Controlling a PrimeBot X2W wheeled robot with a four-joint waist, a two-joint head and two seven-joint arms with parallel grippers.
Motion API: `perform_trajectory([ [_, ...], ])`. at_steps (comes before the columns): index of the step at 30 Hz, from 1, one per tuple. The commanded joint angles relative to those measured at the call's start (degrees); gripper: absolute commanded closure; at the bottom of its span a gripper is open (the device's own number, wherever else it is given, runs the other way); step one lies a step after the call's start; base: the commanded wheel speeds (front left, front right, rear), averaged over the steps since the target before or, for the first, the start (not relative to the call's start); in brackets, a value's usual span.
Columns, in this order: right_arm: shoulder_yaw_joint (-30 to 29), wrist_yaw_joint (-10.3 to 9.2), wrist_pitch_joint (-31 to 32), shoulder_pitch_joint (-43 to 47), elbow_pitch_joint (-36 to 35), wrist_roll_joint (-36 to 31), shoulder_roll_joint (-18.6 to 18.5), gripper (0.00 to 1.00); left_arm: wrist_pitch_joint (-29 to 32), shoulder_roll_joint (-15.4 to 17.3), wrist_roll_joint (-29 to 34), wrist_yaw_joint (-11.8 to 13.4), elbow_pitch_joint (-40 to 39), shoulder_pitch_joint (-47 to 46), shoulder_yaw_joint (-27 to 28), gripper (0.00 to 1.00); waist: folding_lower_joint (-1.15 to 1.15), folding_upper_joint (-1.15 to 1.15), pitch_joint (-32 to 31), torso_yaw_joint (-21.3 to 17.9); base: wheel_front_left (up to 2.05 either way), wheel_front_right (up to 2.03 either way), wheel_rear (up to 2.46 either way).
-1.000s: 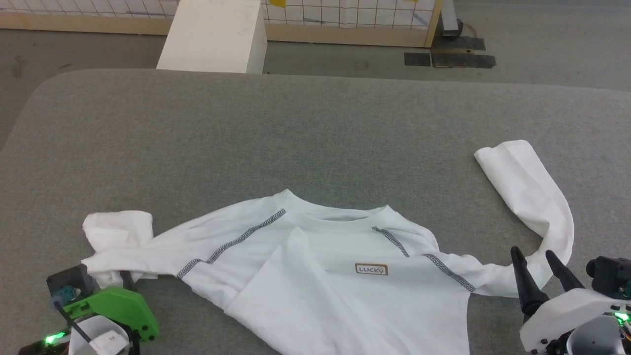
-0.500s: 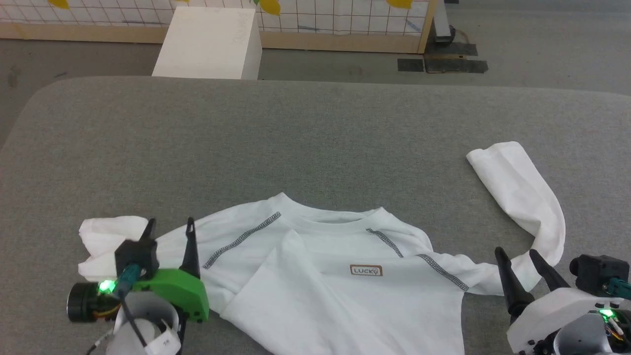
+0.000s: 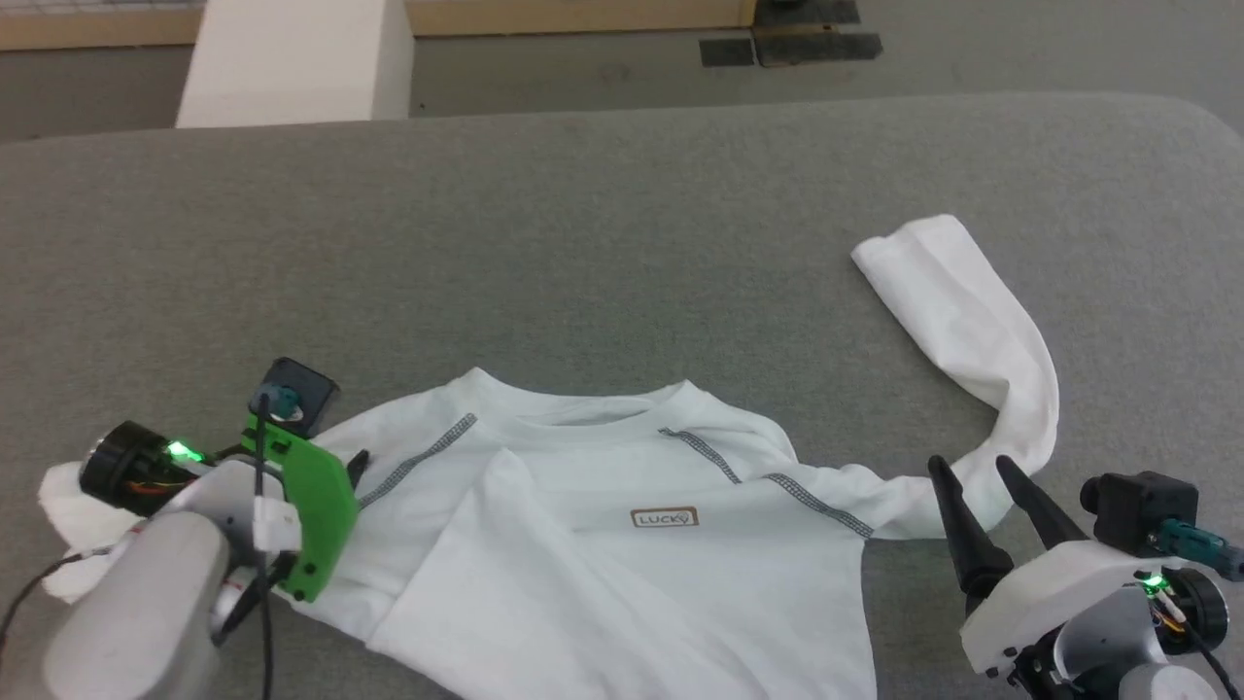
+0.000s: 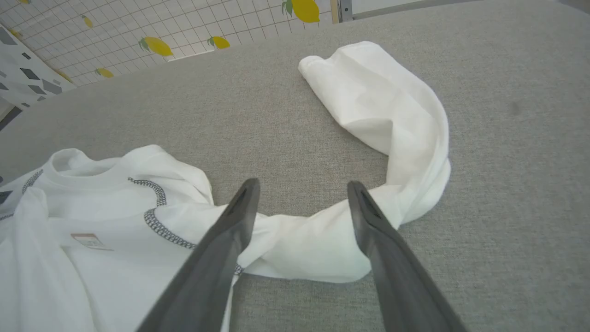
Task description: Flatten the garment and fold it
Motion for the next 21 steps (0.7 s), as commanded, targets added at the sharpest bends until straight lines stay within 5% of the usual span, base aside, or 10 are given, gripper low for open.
perform_trajectory([
  [1,0.13,-0.08,-0.72,-1.35,0.23,0.82,0.01,0.0,1.68,2.28,-2.57,-0.18,-0.73,-1.28,-1.21,0.0,0.0,0.0,3.24,-3.11,0.0,0.0,0.0],
  [9,0.11,-0.08,-2.71,-2.59,2.15,1.42,0.01,0.0,9.48,7.4,-11.9,-0.2,-1.2,-0.25,-2.97,0.03,0.0,0.0,5.21,-4.56,0.0,0.0,0.0],
  [10,0.11,-0.08,-2.76,-2.7,2.3,1.31,0.01,0.0,10.4,7.61,-12.59,-0.2,-1.18,-0.03,-3.16,0.86,0.0,0.0,5.2,-4.5,0.0,0.0,0.0],
  [11,0.23,-0.08,-2.8,-2.88,2.32,0.9,0.01,0.0,11.21,7.75,-13.13,-0.2,-1.36,0.12,-3.21,1.0,0.0,0.0,5.13,-4.3,0.0,0.0,0.0],
  [14,0.76,-0.08,-2.77,-3.37,1.73,-0.49,0.01,0.0,8.71,8.22,-11.81,1.56,-2.68,-0.44,-2.17,1.0,0.0,0.0,4.92,-3.44,0.0,0.0,0.0],
  [21,4.77,-0.08,0.5,-4.05,-1.87,-6.5,0.01,0.0,-0.97,8.64,-8.07,11.27,-1.02,0.95,2.73,1.0,0.0,0.0,3.41,-0.43,0.0,0.0,0.0],
])
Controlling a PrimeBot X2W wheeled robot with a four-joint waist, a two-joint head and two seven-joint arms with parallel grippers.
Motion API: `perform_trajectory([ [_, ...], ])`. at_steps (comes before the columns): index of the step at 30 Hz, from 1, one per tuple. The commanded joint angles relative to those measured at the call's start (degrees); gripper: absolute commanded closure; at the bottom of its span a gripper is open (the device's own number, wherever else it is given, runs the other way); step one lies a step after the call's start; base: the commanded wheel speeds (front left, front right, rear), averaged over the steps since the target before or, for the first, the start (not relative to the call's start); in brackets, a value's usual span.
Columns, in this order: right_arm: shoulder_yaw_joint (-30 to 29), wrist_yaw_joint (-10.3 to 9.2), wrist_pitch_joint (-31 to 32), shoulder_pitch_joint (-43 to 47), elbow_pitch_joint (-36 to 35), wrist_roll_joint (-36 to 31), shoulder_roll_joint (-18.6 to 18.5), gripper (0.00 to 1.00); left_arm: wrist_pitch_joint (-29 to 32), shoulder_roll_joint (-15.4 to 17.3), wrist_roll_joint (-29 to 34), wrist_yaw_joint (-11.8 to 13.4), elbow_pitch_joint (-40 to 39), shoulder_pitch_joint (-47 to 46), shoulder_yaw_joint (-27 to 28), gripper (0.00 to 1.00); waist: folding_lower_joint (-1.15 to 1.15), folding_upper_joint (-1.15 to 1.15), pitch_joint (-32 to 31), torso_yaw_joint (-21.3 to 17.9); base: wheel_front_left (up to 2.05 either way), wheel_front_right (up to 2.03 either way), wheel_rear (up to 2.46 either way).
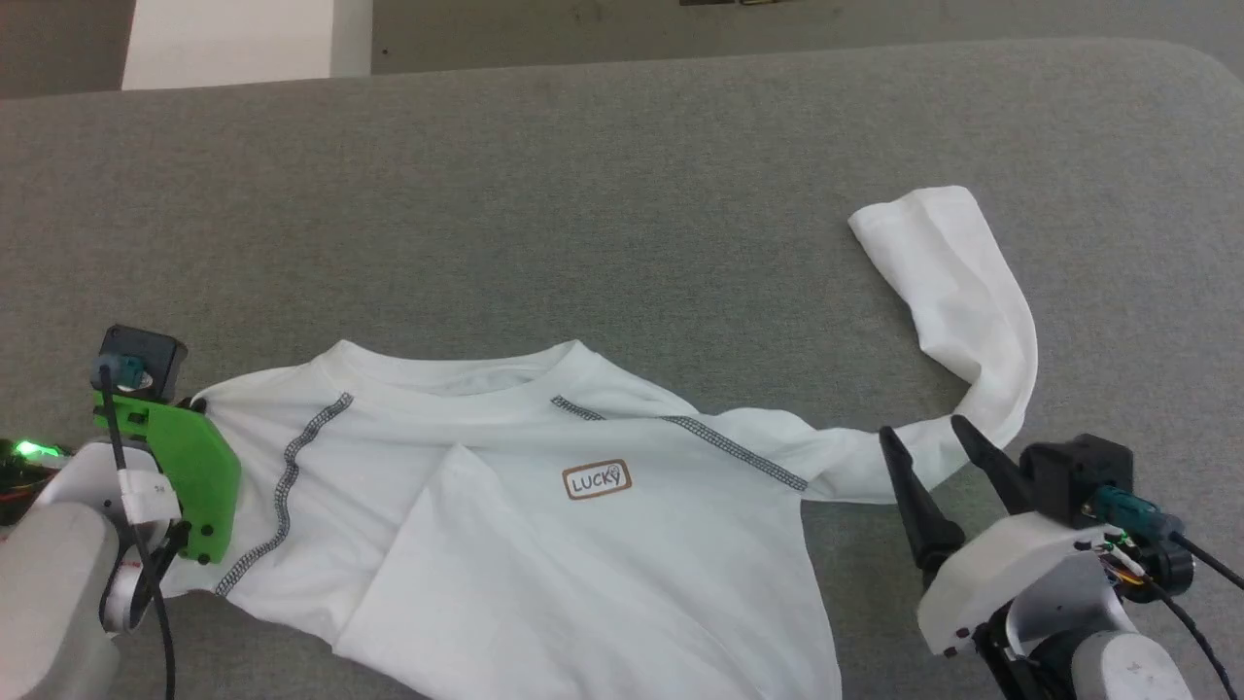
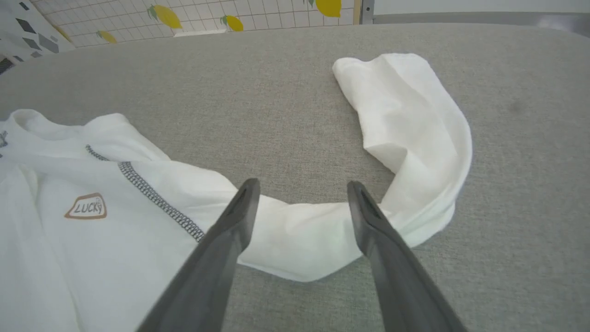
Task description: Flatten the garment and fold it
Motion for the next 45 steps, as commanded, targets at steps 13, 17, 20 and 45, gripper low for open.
perform_trajectory([
  [13,14.48,-0.08,10.3,-13.65,3.55,-3.14,-7.48,0.0,-4.47,-4.92,-3.18,1.48,1.6,3.38,0.23,1.0,0.0,0.0,-0.45,7.71,0.0,0.0,0.0],
  [17,22.48,-0.08,20.2,-21.86,11.7,0.81,-11.77,0.0,-5.63,-7.08,-2.77,-0.2,3.26,0.21,-1.44,1.0,0.0,0.0,1.04,10.28,0.0,0.0,0.0],
  [20,27.1,-0.08,29.71,-24.19,16.21,3.73,-14.97,0.0,-6.3,-8.34,-2.33,-1.43,4.63,-1.77,-2.76,1.0,0.0,0.0,1.34,11.53,0.0,0.0,0.0],
  [45,26.89,-0.08,34.19,-50.24,11.43,8.02,-28.4,1.0,-14.25,-6.29,1.78,-5.34,0.3,-20.02,-1.45,1.0,0.0,0.0,3.28,8.91,0.0,0.0,0.0],
])
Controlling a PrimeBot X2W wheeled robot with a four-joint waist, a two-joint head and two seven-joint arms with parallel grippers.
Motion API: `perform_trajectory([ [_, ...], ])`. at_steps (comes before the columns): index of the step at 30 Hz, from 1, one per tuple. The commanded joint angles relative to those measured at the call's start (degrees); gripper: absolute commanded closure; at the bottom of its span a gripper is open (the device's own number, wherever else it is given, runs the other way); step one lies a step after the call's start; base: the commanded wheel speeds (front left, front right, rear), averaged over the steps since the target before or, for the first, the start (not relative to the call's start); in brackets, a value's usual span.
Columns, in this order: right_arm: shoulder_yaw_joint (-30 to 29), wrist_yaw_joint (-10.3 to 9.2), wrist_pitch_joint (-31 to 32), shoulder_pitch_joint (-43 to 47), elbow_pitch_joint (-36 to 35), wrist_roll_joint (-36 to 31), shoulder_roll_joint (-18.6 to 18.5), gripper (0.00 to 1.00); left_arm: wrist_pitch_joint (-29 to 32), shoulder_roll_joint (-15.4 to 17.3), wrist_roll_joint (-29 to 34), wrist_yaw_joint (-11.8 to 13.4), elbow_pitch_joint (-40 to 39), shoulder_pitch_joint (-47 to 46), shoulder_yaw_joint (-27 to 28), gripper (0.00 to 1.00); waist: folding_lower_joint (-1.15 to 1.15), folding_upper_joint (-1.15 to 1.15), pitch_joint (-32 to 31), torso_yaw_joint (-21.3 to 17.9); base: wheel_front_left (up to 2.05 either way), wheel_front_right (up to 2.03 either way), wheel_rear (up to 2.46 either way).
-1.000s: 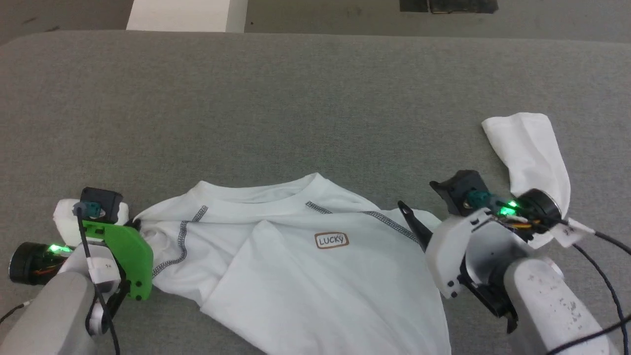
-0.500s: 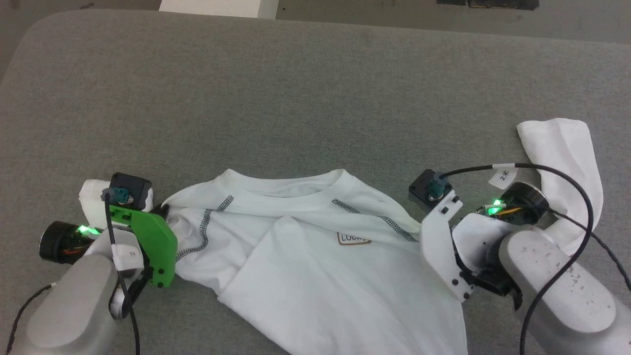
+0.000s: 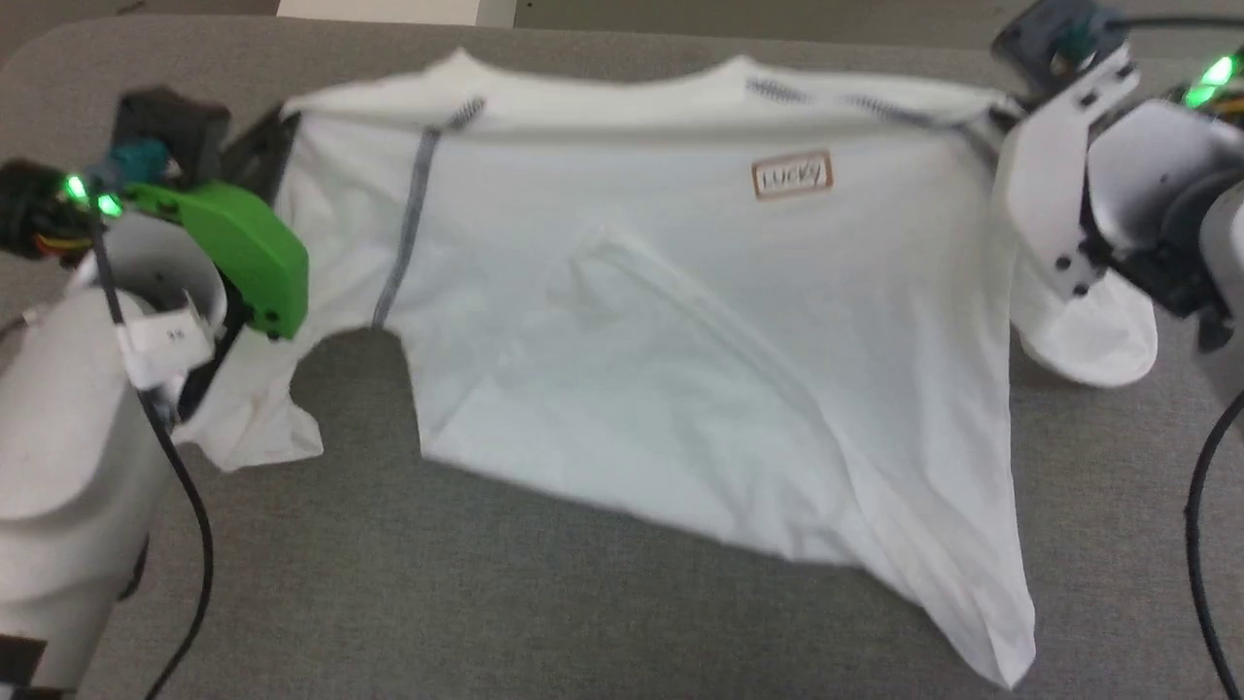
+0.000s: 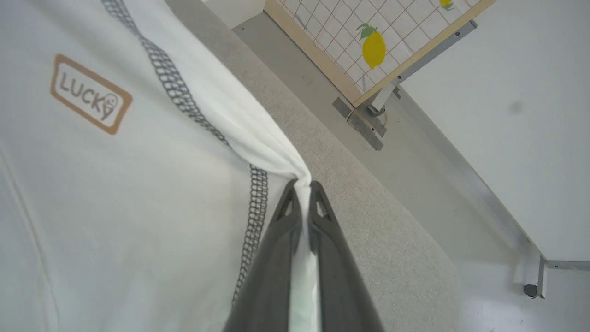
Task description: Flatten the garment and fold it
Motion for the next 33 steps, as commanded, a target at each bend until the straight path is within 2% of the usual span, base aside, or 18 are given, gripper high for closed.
perform_trajectory([
  [1,-0.71,-0.11,-0.54,-2.61,0.62,-0.72,-0.45,1.0,-0.24,0.89,0.84,0.27,-0.22,-2.8,0.86,1.0,0.0,0.0,2.42,-1.07,0.0,0.0,0.0],
  [5,-2.18,-0.11,-2.7,-12.02,2.91,-2.19,-0.11,1.0,-0.52,1.24,1.65,1.51,-0.64,-11.21,3.31,1.0,0.0,0.0,6.79,-2.39,0.0,0.0,0.0],
  [11,-5.86,-0.11,-8.29,-24.17,7.4,-5.97,2.97,1.0,-0.22,4.25,6.24,3.19,0.61,-23.33,4.94,1.0,0.0,0.0,13.41,-5.09,0.0,0.0,0.0],
  [16,-12.59,-0.11,-15.57,-32.92,10.77,-12.7,6.28,1.0,-2.94,4.2,8.79,7.24,0.02,-32.88,7.79,1.0,0.0,0.0,18.53,-6.45,0.0,0.0,0.0],
  [20,-19.21,-0.11,-23.45,-38.91,12.56,-20.14,9.5,1.0,-7.96,3.67,10.65,10.64,0.78,-39.74,10.11,1.0,0.0,0.0,21.39,-7.19,0.0,0.0,0.0],
  [23,-22.32,-0.11,-29.12,-41.71,13.2,-24.87,11.59,1.0,-11.33,3.72,12.01,12.26,1.48,-42.68,10.86,1.0,0.0,0.0,22.31,-7.58,0.0,0.0,0.0],
  [28,-22.7,-0.11,-34.44,-41.53,17.16,-26.86,13.21,1.0,-13.32,3.5,12.12,11.82,3.77,-42.14,10.06,1.0,0.0,0.0,22.77,-7.51,0.0,0.0,0.0],
  [33,-19.68,-0.11,-37.01,-34.89,22.77,-23.7,13.78,1.0,-13.75,3.07,12.16,9.69,7.9,-35.84,6.72,1.0,0.0,0.0,21.17,-7.15,0.0,0.0,0.0],
])
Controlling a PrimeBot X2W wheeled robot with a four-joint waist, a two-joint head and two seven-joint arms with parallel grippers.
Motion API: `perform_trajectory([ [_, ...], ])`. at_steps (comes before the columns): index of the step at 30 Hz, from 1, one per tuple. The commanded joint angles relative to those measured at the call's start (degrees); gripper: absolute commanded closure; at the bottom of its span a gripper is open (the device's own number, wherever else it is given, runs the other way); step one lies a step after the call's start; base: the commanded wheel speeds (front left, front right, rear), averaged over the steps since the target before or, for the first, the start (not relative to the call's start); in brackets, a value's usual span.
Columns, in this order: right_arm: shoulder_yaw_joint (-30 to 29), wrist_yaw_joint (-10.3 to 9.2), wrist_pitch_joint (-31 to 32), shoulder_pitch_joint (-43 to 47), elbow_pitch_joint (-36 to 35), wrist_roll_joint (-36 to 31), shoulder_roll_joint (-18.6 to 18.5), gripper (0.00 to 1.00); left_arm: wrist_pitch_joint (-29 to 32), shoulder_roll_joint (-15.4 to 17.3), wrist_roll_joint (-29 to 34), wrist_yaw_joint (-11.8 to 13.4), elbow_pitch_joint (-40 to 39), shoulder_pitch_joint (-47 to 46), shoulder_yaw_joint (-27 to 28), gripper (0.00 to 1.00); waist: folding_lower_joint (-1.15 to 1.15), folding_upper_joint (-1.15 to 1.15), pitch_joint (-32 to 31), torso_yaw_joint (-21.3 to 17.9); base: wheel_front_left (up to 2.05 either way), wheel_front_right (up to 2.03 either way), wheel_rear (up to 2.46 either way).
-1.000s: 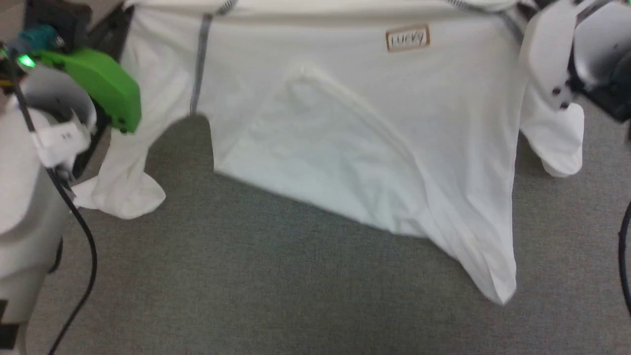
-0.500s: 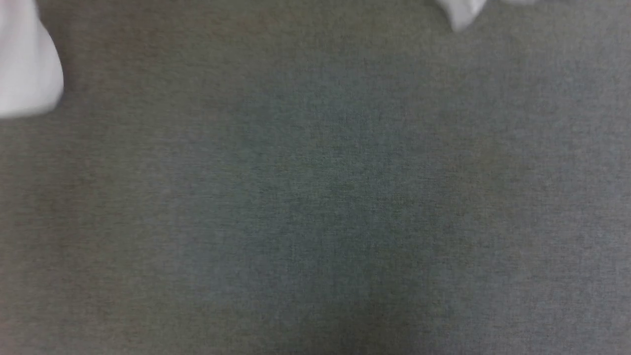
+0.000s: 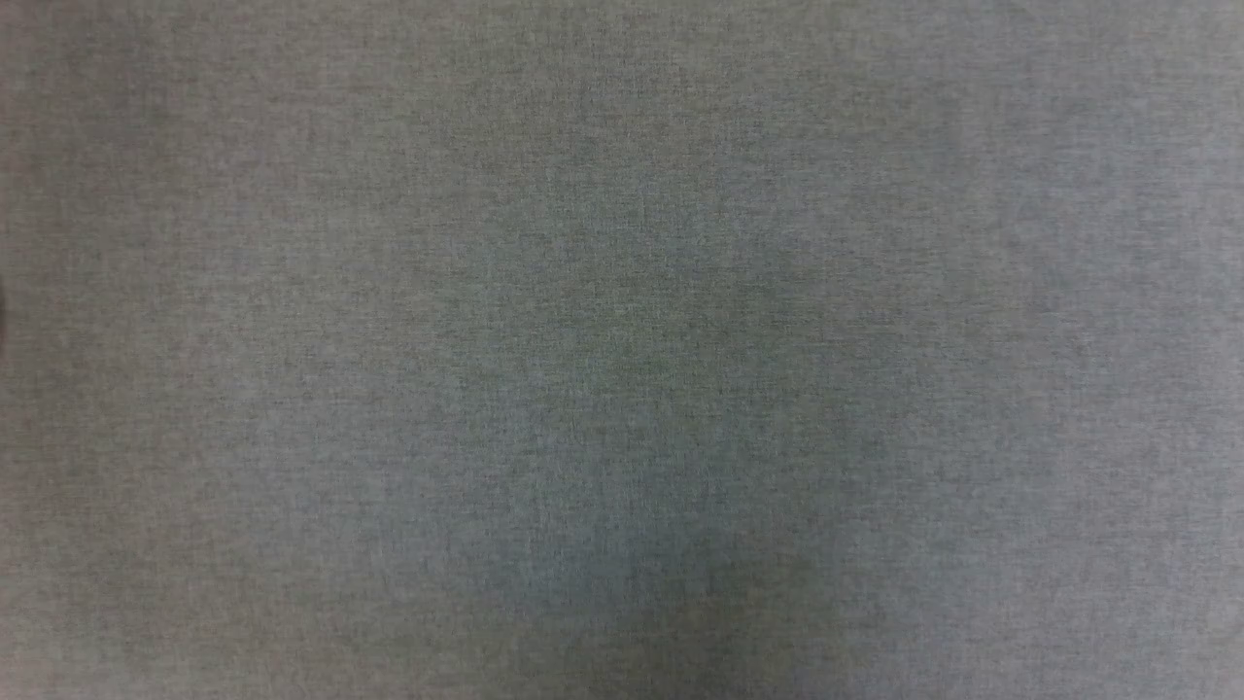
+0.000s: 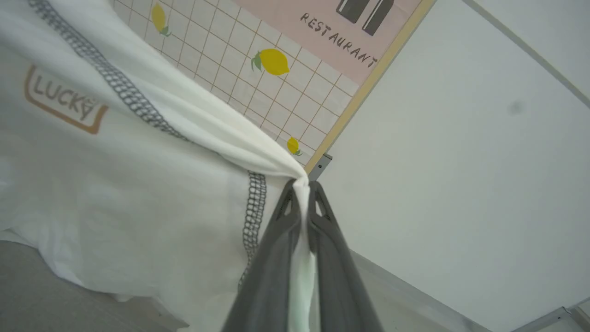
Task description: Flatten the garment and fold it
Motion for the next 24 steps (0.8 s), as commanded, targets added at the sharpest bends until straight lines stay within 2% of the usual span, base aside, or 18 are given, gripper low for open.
perform_trajectory([
  [1,-0.03,-0.64,-0.53,2.8,1.35,1.28,-1.03,1.0,0.12,0.94,-0.26,-0.05,1.54,2.81,0.04,1.0,-0.01,0.0,-1.42,0.35,0.0,0.0,0.0],
  [7,5.24,-0.64,-1.56,15.34,3.34,9.5,-1.98,1.0,1.21,0.43,-2.38,-2.64,5.42,14.57,-3.21,1.0,-0.01,0.0,-7.22,1.05,0.0,0.0,0.0],
  [10,8.13,-0.64,-0.49,23.09,1.47,14.27,-3.18,1.0,3.86,0.19,-5.26,-4.49,5.61,21.95,-4.25,1.0,-0.01,0.0,-11.04,1.3,0.0,0.0,0.0],
  [13,10.44,-0.64,1.64,31.8,-2.76,18.9,-5.01,1.0,7.85,0.5,-8.67,-5.34,3.46,30.39,-4.71,1.0,-0.01,0.0,-15.14,1.51,0.0,0.0,0.0],
  [17,12.99,-0.64,4.33,43.27,-10.81,22.93,-8.62,1.0,14.22,1.91,-13.56,-5.43,-2.02,41.91,-4.83,1.0,-0.01,0.0,-19.76,1.53,0.0,0.0,0.0],
  [19,12.52,-0.64,5.57,49.32,-14.67,24.08,-9.89,1.0,17.47,2.61,-16.13,-5.21,-5.54,48.07,-5.09,1.0,-0.01,0.0,-21.72,1.54,0.0,0.0,0.0],
  [24,8.92,-0.64,9.42,63.23,-22.73,24.46,-11.03,1.0,22.27,3.27,-21.58,-2.89,-14.52,61.89,-5.36,1.0,-0.01,0.0,-25.84,1.6,0.0,0.0,0.0],
])
